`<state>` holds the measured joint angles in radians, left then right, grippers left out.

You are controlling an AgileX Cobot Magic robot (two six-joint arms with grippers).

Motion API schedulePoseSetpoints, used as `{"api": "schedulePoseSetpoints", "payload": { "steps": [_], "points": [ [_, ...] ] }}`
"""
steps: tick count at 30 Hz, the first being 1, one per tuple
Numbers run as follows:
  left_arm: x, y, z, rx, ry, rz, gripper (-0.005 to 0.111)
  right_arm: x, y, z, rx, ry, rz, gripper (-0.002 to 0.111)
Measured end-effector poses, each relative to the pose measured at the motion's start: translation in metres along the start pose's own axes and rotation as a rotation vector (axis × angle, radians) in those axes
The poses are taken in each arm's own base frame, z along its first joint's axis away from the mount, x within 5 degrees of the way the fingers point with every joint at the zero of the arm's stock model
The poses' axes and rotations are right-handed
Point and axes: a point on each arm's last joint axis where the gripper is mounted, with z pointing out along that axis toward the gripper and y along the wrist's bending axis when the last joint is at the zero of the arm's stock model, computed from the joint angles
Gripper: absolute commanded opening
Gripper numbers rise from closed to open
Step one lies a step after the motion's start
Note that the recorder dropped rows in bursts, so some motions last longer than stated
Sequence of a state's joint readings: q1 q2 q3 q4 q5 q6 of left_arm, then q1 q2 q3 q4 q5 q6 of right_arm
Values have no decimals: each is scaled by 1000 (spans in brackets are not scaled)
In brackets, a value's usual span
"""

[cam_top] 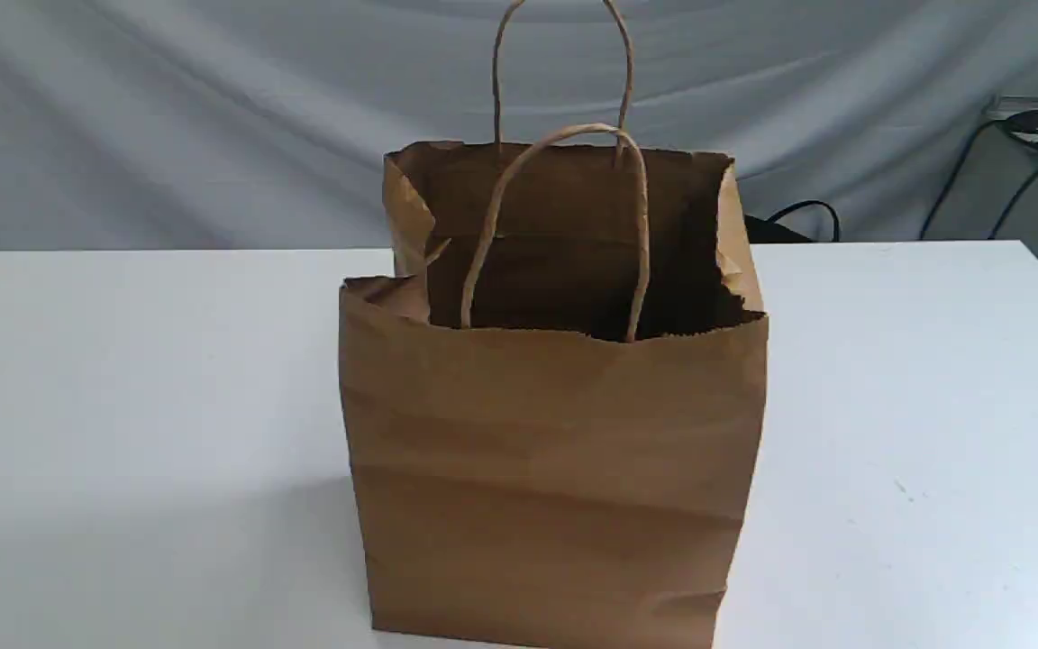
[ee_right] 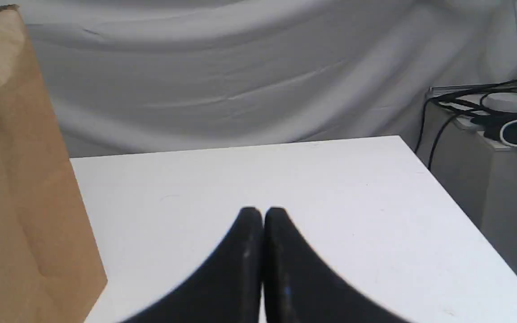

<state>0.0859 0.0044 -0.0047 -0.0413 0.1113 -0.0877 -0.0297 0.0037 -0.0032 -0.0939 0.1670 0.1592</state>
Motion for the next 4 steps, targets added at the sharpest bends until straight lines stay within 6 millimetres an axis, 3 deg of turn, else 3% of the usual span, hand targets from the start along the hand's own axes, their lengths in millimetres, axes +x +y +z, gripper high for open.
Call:
{"api": "schedulePoseSetpoints", "payload": {
  "steps": [4],
  "points": [
    [0,0,0,0,0,0,0,0,0,0,0,0,0,0]
  ]
}}
